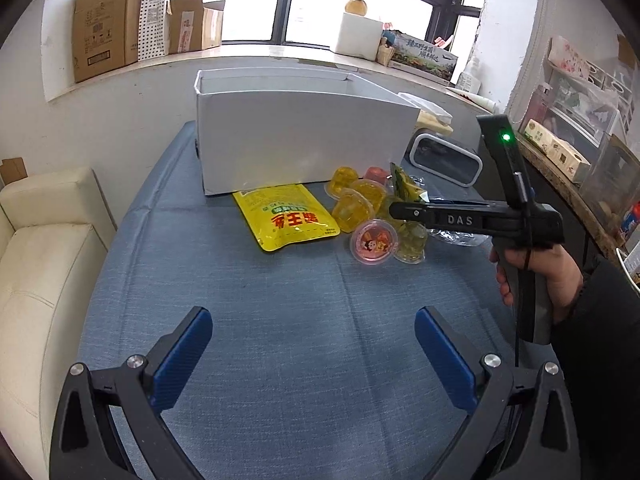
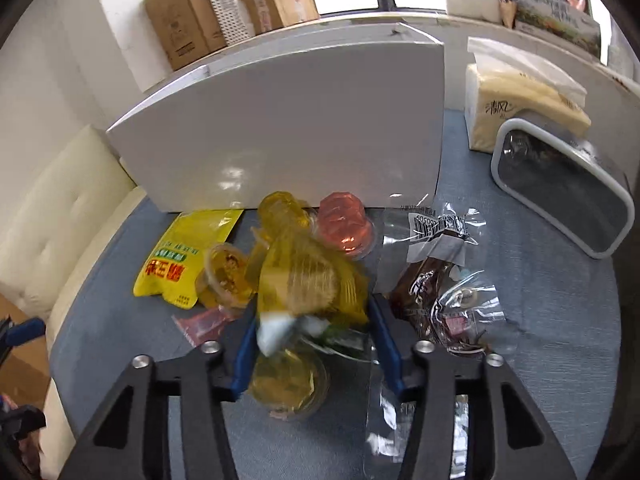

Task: Organize snacks
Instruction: 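Grasp the yellow-green chip bag with the right gripper while the left grasps the pink jelly cup, then place the pink jelly cup and chip bag into the white box, release both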

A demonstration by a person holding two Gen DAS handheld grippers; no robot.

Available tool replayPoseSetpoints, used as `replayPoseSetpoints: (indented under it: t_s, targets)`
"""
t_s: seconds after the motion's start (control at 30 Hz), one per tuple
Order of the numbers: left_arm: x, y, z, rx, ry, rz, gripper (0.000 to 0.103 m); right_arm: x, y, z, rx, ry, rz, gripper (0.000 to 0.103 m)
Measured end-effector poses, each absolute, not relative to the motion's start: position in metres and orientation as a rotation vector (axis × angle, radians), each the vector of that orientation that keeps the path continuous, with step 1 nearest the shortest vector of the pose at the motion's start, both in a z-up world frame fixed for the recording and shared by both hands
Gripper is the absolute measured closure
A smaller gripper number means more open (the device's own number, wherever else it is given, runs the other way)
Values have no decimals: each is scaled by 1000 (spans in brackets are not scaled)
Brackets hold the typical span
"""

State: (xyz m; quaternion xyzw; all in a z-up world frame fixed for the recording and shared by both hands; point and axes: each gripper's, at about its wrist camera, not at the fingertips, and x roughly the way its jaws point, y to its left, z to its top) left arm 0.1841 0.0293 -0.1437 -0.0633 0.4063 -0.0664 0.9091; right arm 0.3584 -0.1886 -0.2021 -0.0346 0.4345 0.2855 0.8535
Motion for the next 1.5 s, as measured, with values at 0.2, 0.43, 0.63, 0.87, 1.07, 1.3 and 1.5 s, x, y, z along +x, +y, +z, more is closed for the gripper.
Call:
replayPoseSetpoints:
  t_s: [0.2, 0.43, 0.63, 0.87, 1.07, 1.3, 1.5]
  targets:
    - [193, 16, -147, -114, 851, -146, 0, 347, -195, -196, -87, 890, 619, 51]
    - [200, 6, -149, -97, 844, -155, 0, 328, -212, -174, -43, 813, 640, 51]
    - [238, -7, -160, -82, 847, -132, 0, 277, -232, -146, -24, 757, 655, 51]
    - [282, -34, -181, -35, 877, -155, 0, 231, -254, -133, 35, 744, 648, 51]
    - [298, -48, -198, 39, 901, -167, 33, 215, -270, -138, 75, 750, 645, 51]
    - [293, -43, -197, -21, 897, -240, 52, 210, -270, -143, 88, 755, 649, 51]
    - [264, -28, -169, -64, 837, -246, 52, 215, -264, -144, 95, 756, 657, 51]
